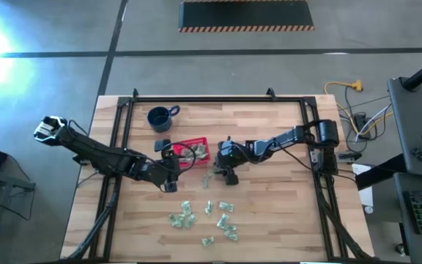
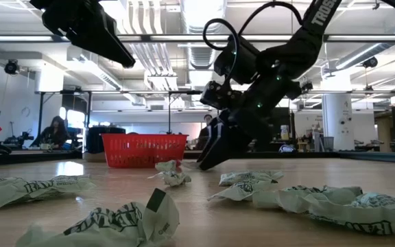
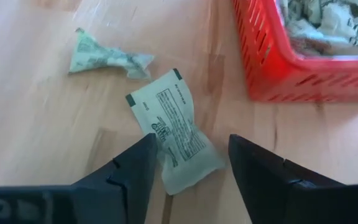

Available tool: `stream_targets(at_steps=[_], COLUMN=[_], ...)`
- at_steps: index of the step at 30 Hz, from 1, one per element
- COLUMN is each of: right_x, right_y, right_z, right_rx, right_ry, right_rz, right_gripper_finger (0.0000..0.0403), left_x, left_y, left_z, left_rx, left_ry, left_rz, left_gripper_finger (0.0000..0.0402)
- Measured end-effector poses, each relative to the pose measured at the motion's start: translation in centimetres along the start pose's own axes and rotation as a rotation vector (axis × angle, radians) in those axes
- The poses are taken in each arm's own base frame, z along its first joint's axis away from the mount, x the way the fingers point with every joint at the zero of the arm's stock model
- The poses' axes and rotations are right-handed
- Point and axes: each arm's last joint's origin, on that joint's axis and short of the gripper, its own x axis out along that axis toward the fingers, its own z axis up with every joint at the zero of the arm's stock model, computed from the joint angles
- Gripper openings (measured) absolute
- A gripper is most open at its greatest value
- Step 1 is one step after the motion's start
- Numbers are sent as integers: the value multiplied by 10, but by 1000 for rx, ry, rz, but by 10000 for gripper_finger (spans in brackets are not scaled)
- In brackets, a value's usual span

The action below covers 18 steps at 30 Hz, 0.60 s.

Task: Pick and place items into bin
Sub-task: Put the green stevia packet into the red bin

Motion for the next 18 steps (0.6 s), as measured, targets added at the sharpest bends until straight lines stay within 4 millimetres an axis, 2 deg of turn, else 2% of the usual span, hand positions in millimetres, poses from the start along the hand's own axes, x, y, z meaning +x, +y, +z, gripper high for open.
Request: stream_targets(at_steps=[9, 14, 18], right_x=[-6, -22, -40], right_y=[2, 3, 3], right_z=[-1, 1, 10], right_rx=[-15, -13, -22], right_ry=[45, 94, 82], right_rz=[14, 5, -2], right_gripper_finger=[84, 36, 12], left_x=[0, 0, -2], left_y=[0, -1, -3], left_z=[0, 0, -2], left_rx=[0, 3, 13], left_ry=[0, 1, 5], left_rz=[0, -2, -10], left_gripper_finger=[185, 185, 185])
